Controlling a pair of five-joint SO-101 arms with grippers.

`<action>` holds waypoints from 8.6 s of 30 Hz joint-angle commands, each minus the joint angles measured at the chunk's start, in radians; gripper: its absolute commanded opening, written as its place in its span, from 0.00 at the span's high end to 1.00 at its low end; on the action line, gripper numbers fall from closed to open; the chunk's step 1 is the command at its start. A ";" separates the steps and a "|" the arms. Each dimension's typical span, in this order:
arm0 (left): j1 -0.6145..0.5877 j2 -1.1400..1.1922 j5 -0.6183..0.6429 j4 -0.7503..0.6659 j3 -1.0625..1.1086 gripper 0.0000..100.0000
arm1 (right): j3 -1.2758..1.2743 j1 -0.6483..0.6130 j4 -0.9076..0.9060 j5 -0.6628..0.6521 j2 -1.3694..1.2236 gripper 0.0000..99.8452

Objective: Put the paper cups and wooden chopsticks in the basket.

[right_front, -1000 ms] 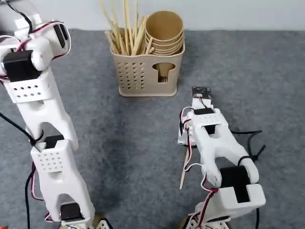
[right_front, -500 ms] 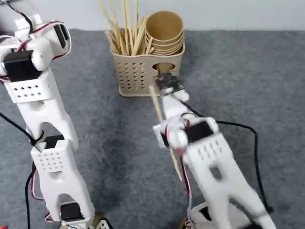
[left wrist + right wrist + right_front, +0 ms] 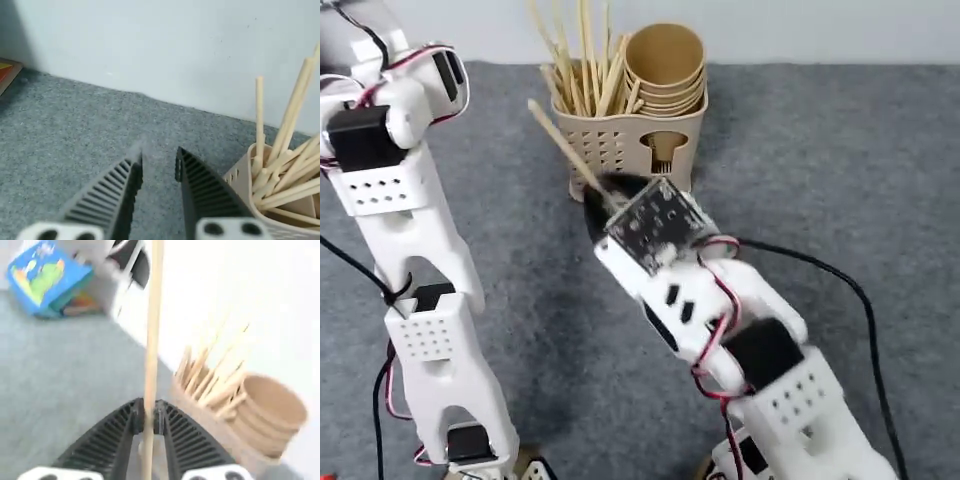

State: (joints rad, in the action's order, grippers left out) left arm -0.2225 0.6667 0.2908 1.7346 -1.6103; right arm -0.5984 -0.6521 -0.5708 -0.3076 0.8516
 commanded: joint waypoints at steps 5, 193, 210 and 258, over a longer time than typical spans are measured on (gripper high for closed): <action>-0.008 -0.009 -0.005 0.021 -0.012 0.90 | 0.321 0.053 0.188 -0.008 -0.285 0.99; 0.135 -2.452 -0.204 -0.526 3.114 0.89 | -1.083 0.585 -0.285 0.411 0.964 0.99; 0.129 -2.450 -0.195 -0.520 3.295 0.89 | -1.086 0.579 -0.690 0.416 0.958 0.99; 0.129 -2.450 -0.199 -0.520 3.295 0.89 | -1.086 0.576 -0.736 0.413 0.958 0.99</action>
State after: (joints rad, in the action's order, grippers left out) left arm -0.0875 -1.7837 0.0990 1.2114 1.6886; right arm -1.6648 -0.0736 -1.3027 0.1036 1.8029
